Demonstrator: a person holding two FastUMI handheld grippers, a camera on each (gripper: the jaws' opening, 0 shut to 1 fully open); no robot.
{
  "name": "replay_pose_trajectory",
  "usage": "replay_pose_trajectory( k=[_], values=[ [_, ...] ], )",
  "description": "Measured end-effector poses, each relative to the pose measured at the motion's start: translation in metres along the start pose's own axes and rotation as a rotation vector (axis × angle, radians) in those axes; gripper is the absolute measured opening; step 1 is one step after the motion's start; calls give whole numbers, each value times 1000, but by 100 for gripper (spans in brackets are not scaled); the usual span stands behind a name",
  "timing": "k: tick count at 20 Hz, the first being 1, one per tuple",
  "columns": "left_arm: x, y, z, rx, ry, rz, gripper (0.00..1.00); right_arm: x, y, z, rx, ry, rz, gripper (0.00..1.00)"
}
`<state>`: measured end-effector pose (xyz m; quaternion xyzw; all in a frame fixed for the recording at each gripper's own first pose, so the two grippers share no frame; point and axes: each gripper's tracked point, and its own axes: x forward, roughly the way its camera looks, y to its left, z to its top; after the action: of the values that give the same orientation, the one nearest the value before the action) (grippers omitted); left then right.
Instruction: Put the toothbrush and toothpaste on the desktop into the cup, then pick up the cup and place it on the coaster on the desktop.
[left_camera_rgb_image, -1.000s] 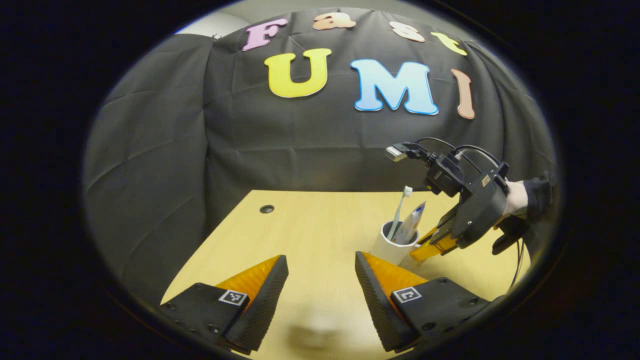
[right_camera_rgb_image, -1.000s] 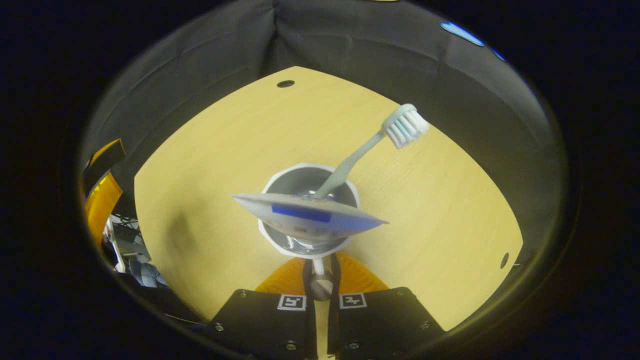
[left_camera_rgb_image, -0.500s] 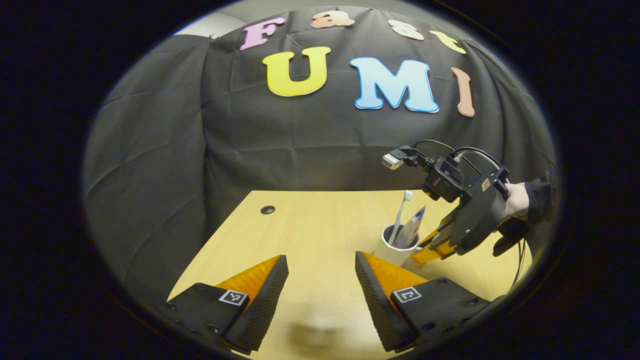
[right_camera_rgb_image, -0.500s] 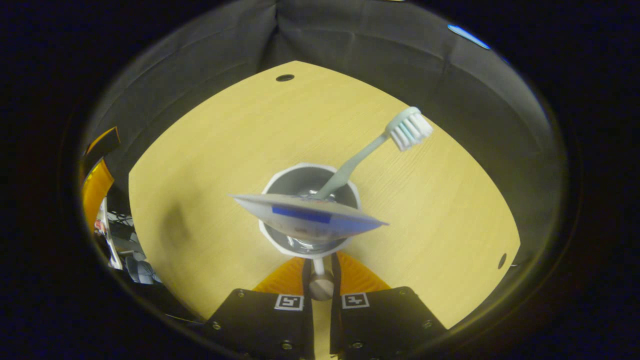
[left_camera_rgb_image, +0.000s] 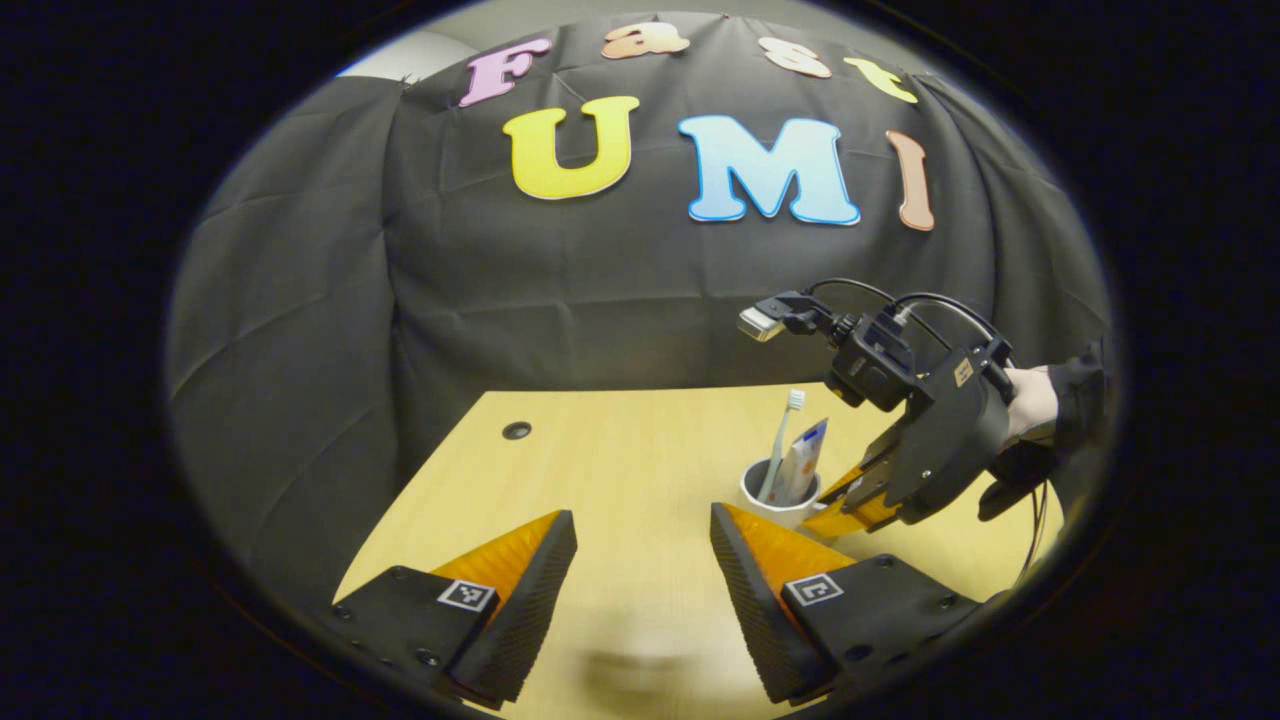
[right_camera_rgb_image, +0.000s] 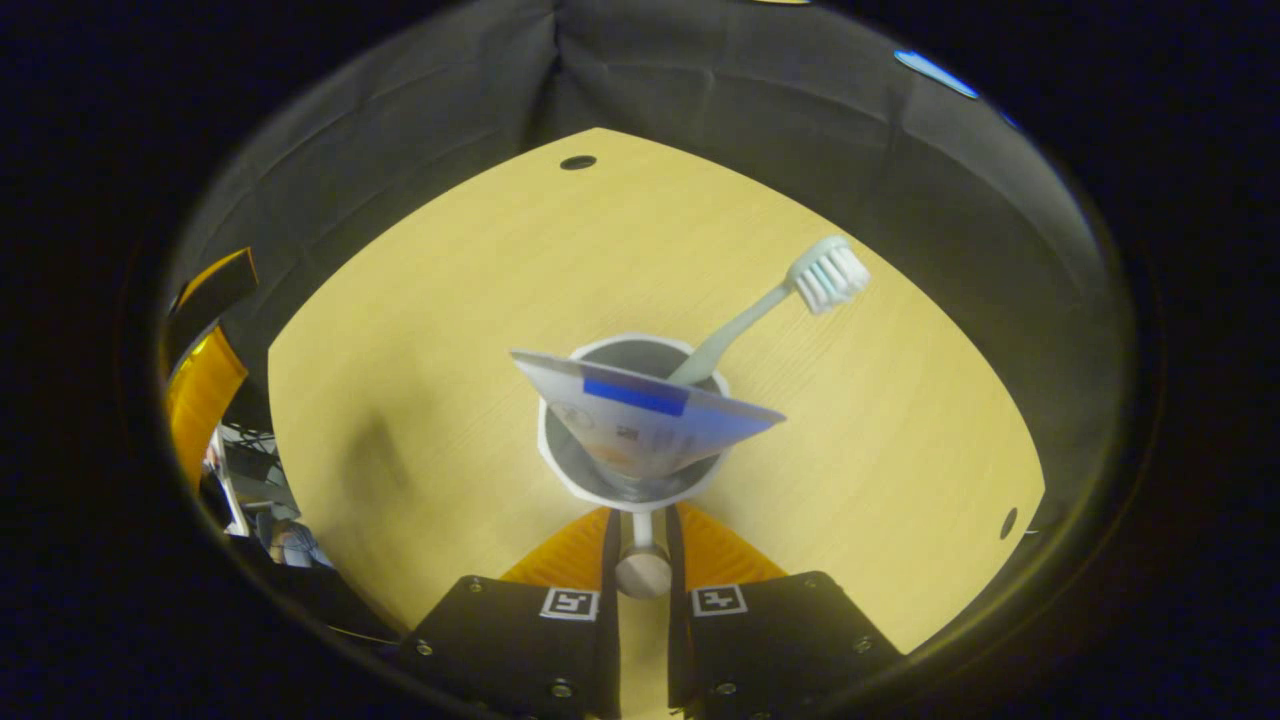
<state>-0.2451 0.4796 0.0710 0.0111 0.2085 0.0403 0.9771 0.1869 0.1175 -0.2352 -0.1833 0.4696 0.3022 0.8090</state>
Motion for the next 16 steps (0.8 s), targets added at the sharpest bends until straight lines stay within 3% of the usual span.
replay_pose_trajectory(
  k=[16],
  values=[
    [7, -25, 5, 2, -6, -41, 90, -18, -6, 9, 15, -57, -12, 27]
  ],
)
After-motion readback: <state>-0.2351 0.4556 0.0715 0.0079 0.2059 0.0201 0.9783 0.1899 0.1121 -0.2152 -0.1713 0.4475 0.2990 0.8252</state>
